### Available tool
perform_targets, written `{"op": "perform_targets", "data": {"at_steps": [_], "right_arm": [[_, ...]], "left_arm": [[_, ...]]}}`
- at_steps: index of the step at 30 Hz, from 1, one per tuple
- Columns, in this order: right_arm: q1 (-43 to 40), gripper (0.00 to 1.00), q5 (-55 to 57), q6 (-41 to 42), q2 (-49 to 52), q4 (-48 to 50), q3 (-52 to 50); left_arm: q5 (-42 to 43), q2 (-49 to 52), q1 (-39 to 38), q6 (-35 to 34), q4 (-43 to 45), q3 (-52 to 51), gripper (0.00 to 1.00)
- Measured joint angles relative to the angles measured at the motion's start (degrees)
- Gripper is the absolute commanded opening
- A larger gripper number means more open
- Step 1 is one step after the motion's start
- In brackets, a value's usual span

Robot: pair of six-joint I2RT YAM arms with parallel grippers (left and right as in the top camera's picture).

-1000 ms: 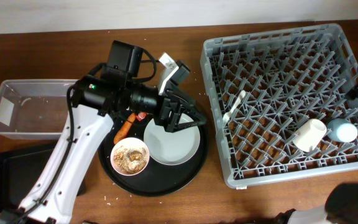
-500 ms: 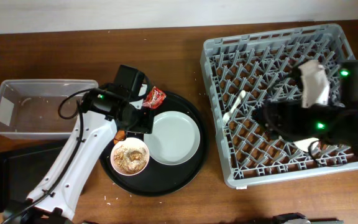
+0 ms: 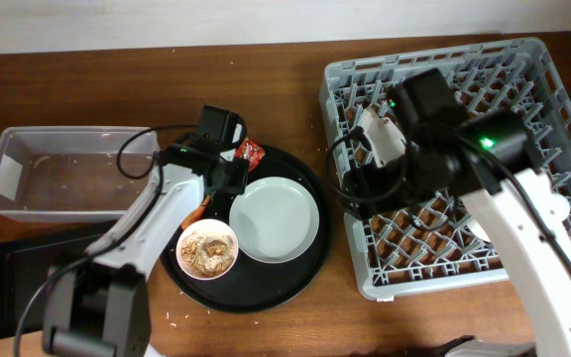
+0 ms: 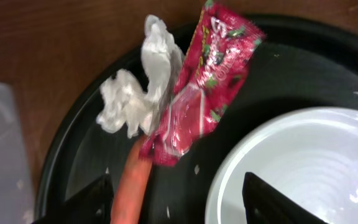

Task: Sort waste into correct bins and load items into the dishwasher rack
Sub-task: 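Grasp the red wrapper and tissue with the left gripper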

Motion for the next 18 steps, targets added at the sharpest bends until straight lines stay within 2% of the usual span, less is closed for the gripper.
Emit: {"op": "perform_targets", "data": {"at_steps": [6, 7, 8, 9, 12, 13, 14, 15, 16, 17, 18], "right_arm": [[0.0, 0.67, 0.0, 1.16, -14.8, -0.46, 0.0], [0.0, 0.67, 0.0, 1.14, -15.69, -0.55, 0.0], [0.0, 0.68, 0.0, 1.18, -16.06, -0.79, 0.0], [0.02, 0.68, 0.02, 1.18, -15.91, -1.31, 0.0], [0.02, 0.67, 0.0, 1.14, -15.82, -1.92, 0.0], [0.02, 0.67, 0.02, 1.16, -15.65, -1.92, 0.0], [0.02, 0.68, 0.0, 1.18, -15.5, -1.92, 0.0], [0.02, 0.67, 0.02, 1.16, -15.45, -1.92, 0.0], [0.02, 0.68, 0.0, 1.16, -15.45, -1.92, 0.0], [0.02, 0.67, 0.02, 1.16, -15.45, -1.92, 0.0], [0.02, 0.68, 0.0, 1.18, -15.45, -1.92, 0.0]], "left_arm": [[1.75, 6.05, -0.07, 8.02, 16.48, 0.15, 0.65], [2.23, 8.57, -0.07, 8.41, 17.92, 0.22, 0.61], [2.64, 11.23, -0.07, 8.66, 18.91, 0.22, 0.55], [3.06, 13.27, -0.07, 8.94, 19.19, 0.22, 0.53], [4.17, 15.37, -0.07, 9.33, 19.63, 0.22, 0.21], [4.55, 15.37, -0.07, 9.53, 19.91, 0.22, 0.14], [4.59, 15.37, -0.07, 9.44, 19.69, 0.22, 0.14], [4.61, 15.37, -0.07, 9.68, 19.21, 0.31, 0.19], [4.61, 15.34, -0.07, 9.57, 18.58, 0.33, 0.38], [4.61, 15.3, -0.07, 9.51, 17.94, 0.42, 0.42], [4.63, 14.93, -0.07, 9.46, 17.66, 0.42, 0.24]]}}
